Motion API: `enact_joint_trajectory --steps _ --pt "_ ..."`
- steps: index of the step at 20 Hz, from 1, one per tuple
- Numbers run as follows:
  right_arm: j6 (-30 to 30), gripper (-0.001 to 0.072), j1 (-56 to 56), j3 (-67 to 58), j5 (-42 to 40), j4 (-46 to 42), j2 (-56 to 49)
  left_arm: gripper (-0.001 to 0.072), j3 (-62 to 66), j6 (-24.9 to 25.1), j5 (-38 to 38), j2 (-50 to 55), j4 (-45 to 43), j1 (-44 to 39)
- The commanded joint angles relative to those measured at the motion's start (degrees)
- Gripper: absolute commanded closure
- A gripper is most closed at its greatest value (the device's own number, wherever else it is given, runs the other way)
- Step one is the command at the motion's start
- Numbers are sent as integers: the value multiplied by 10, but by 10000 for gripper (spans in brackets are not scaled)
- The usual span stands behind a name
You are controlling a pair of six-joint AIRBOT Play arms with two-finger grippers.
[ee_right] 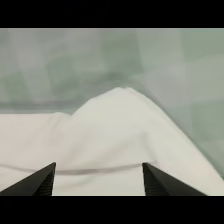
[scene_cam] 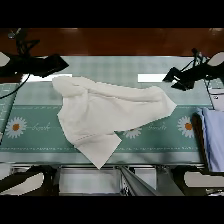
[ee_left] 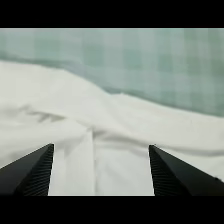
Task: Fold the shirts.
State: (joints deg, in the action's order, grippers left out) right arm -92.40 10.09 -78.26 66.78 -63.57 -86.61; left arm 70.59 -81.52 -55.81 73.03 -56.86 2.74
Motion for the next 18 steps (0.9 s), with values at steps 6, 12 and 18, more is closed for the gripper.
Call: enact_joint_trajectory --steps 6,12,18 --pt "99 90 215 250 2 25 149 6 -330 -5 -171 -135 -35 142" --pt "193 90 229 407 -34 156 212 6 -536 0 -122 -219 111 135" --pt "197 91 229 407 -16 154 212 6 -559 0 -94 -220 149 74"
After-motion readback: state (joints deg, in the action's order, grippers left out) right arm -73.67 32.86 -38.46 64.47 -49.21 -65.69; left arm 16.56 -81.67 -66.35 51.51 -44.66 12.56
